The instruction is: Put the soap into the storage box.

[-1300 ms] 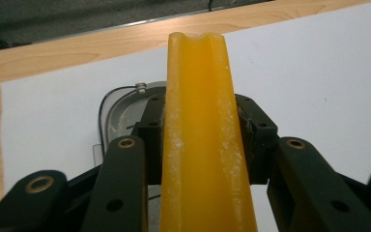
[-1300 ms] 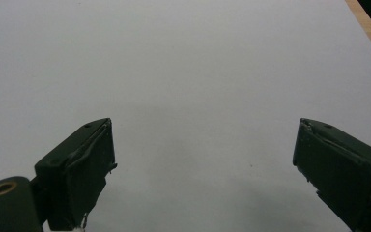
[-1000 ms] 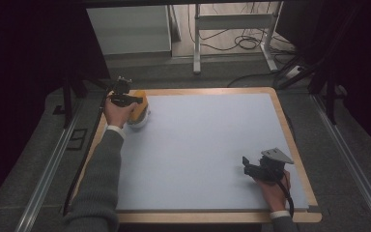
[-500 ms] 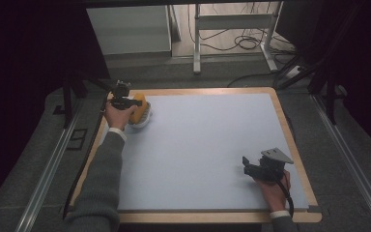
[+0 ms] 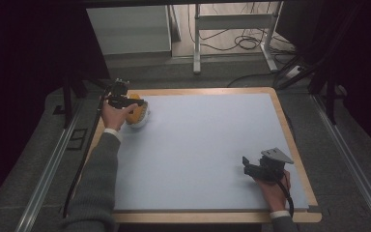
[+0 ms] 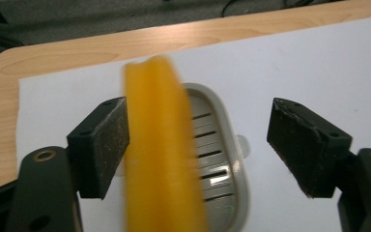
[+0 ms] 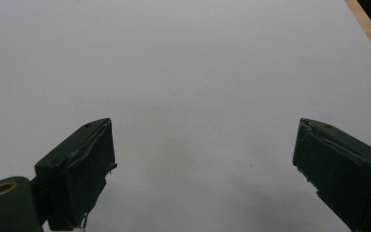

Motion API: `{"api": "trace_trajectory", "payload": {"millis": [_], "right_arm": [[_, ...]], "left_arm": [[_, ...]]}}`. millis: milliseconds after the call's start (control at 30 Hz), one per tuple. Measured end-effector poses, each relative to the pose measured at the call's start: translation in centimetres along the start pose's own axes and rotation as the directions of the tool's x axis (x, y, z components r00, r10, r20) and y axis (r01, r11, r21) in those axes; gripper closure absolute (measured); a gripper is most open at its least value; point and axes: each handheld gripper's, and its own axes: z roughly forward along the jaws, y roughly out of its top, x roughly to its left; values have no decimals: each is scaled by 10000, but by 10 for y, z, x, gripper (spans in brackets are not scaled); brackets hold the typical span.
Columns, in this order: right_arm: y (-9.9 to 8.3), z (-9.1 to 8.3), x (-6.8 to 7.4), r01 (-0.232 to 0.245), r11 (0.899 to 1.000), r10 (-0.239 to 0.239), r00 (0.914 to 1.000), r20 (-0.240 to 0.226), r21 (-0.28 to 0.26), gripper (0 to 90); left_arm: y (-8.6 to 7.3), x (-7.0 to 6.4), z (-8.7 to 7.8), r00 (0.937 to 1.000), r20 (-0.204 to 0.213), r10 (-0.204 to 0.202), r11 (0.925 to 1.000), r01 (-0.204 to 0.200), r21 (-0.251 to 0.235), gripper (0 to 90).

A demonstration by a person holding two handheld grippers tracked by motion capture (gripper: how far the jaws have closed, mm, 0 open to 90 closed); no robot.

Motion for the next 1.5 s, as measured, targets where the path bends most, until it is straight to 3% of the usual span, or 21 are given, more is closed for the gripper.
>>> {"api": "trace_trajectory", "payload": {"millis": [333,433,533,667,800,900,933,967,1000,1033,1067,1100,1133,1300,1500], "right_arm": [[0,0,0,18,10000,-18,10000,5,0,78],[0,0,0,28,10000,-28,10000,15,2,79],[0,0,0,18,10000,-18,10000,28,-3,79],[0,0,0,26,10000,-26,10000,24,13,79],[0,0,0,-1,10000,1,10000,27,18,79],[0,0,0,-12,10000,12,10000,10,12,79],[0,0,0,-12,10000,12,10000,10,12,79],[0,0,0,-15,10000,15,10000,-2,12,79],[0,0,0,-15,10000,15,10000,-2,12,79],[0,0,0,-20,10000,20,10000,-13,1,79],[0,0,0,-20,10000,20,10000,-13,1,79],[0,0,0,-30,10000,30,10000,-30,-7,79],[0,0,0,-30,10000,30,10000,-30,-7,79],[0,-1,-1,-40,10000,39,10000,-80,-23,79],[0,-1,0,42,10000,-42,9999,-97,-58,79]], "left_arm": [[-4,-4,-23,9976,602,341,9990,-323,-315,223],[-12,-9,-33,9916,1142,608,9980,-585,-231,229],[-19,-14,-39,9872,1354,846,9964,-850,-29,229],[-31,-21,-50,9745,1913,1169,9931,-1152,-196,239],[-47,-29,-61,9666,2143,1404,9896,-1299,-624,272],[-61,-34,-64,9581,2441,1496,9885,-1400,-565,269],[-61,-34,-64,9581,2441,1496,9885,-1400,-565,268],[-71,-37,-65,9528,2583,1593,9872,-1523,-472,267],[-71,-37,-65,9528,2583,1593,9872,-1523,-472,267],[-83,-38,-67,9459,2844,1560,9877,-1470,-528,268],[-83,-38,-67,9459,2844,1560,9877,-1470,-528,268],[-95,-40,-68,9412,3004,1546,9879,-1448,-548,268],[-95,-40,-68,9412,3004,1546,9879,-1448,-548,267],[-128,-45,-68,9344,3160,1643,9863,-1610,-366,265],[-152,-48,-69,9354,3152,1600,9860,-1667,-57,264]]}}
